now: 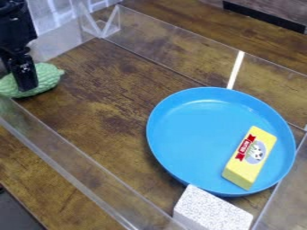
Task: Put the green object in the blue tray
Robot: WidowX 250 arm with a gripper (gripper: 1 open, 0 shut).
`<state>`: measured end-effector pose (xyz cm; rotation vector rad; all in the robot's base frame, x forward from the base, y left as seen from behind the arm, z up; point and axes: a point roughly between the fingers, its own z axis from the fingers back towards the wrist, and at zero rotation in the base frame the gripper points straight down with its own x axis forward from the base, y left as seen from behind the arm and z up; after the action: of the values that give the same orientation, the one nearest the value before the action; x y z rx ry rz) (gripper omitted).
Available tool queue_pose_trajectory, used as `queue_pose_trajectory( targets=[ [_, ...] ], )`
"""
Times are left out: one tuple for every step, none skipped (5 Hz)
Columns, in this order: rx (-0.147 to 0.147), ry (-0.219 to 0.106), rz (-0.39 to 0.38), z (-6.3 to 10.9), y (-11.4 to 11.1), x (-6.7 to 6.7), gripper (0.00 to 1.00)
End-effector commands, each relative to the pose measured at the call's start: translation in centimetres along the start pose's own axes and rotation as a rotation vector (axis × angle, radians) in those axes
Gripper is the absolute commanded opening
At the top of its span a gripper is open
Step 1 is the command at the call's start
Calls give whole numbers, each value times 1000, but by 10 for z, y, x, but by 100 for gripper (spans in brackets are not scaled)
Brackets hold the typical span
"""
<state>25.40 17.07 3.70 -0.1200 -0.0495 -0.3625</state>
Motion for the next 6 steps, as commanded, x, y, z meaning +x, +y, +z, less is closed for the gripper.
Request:
queue_pose_trajectory(
  targets=[
    [54, -44, -48, 18, 9, 5, 100],
    [43, -53, -111, 13, 11, 11, 100],
    [35, -63, -133, 7, 5, 12, 100],
    [29, -70, -152, 0, -2, 12, 100],
    [22, -76, -159, -1, -6, 14, 100],
    [21, -86, -123, -6, 3, 14, 100]
  ],
)
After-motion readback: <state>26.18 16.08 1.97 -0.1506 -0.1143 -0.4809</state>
